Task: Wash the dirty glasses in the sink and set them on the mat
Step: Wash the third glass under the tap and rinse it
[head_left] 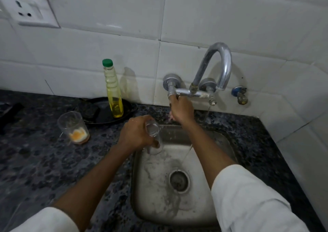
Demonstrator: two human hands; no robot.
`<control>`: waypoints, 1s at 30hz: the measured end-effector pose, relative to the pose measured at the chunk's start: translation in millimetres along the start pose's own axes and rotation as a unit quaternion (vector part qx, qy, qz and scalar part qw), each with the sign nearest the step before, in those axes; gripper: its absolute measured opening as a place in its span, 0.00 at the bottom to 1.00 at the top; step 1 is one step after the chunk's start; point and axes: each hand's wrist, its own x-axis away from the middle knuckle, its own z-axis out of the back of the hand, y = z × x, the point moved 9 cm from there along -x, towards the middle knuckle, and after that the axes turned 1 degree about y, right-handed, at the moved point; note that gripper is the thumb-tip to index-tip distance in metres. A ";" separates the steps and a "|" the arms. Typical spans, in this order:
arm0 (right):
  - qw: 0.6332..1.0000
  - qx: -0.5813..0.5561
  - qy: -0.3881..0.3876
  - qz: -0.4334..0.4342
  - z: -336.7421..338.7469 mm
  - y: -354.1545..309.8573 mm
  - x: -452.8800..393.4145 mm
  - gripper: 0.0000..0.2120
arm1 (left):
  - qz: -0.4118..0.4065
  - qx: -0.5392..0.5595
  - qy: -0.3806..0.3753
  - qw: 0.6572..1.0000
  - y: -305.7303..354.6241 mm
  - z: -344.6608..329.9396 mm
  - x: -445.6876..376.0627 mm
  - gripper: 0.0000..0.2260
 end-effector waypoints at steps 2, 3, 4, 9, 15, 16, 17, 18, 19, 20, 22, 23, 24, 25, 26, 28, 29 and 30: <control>0.994 -0.085 -0.052 -0.037 -2.8 6.3 5.9 0.20 | -0.018 -0.004 0.003 1.000 4.4 0.4 -1.4 0.29; 0.989 -0.113 -0.082 -0.046 -2.7 9.6 12.3 0.16 | -0.026 -0.003 0.003 1.000 7.0 0.2 -1.5 0.29; 0.986 -0.119 -0.109 -0.039 -3.0 13.8 18.1 0.12 | -0.030 -0.002 0.002 1.000 10.0 0.4 -1.0 0.29; 0.968 -0.056 -0.244 0.026 -18.7 48.2 66.7 0.20 | -0.053 -0.003 -0.006 0.999 31.9 3.9 3.7 0.30; 0.942 -0.253 -0.218 0.042 -18.9 55.7 111.1 0.27 | -0.080 0.008 -0.031 0.996 68.5 2.2 26.1 0.38; 0.949 -0.249 -0.189 0.050 -15.6 59.1 111.1 0.25 | -0.080 0.016 -0.036 0.996 73.4 1.5 31.6 0.38; 0.957 -0.233 -0.160 0.057 -11.0 62.4 112.5 0.24 | -0.077 0.030 -0.043 0.996 76.4 0.5 36.6 0.37; 0.966 -0.214 -0.135 0.061 -5.3 65.5 114.7 0.24 | -0.071 0.047 -0.054 0.995 78.2 -1.2 41.5 0.35; 0.971 -0.199 -0.116 0.064 -0.1 68.3 116.8 0.24 | -0.066 0.073 -0.071 0.993 80.8 -2.9 47.7 0.32; 0.976 -0.183 -0.100 0.066 5.5 71.3 119.6 0.24 | -0.058 0.110 -0.091 0.988 81.0 -5.0 53.4 0.31; 0.982 -0.160 -0.074 0.063 17.8 73.2 125.5 0.22 | -0.031 0.191 -0.115 0.974 79.6 -3.3 65.9 0.26; 0.984 -0.154 -0.069 0.056 22.4 74.2 128.0 0.23 | -0.010 0.220 -0.113 0.969 76.2 1.7 72.5 0.23; 0.986 -0.147 -0.064 0.052 27.7 73.1 131.0 0.25 | 0.013 0.240 -0.103 0.965 70.3 8.2 79.1 0.20; 0.988 -0.135 -0.058 0.053 31.7 71.4 132.8 0.27 | 0.034 0.257 -0.088 0.962 62.0 15.3 84.8 0.17; 0.989 -0.127 -0.054 0.059 34.4 67.5 134.7 0.28 | 0.050 0.264 -0.072 0.961 53.2 22.4 90.5 0.14; 0.989 -0.123 -0.051 0.070 38.5 57.3 139.2 0.27 | 0.069 0.269 -0.054 0.959 35.3 34.4 100.6 0.12; 0.988 -0.125 -0.053 0.077 39.6 49.9 140.6 0.27 | 0.077 0.274 -0.050 0.957 27.7 40.4 105.4 0.12; 0.987 -0.126 -0.060 0.082 38.7 42.3 140.9 0.27 | 0.084 0.278 -0.046 0.956 19.0 47.0 109.5 0.12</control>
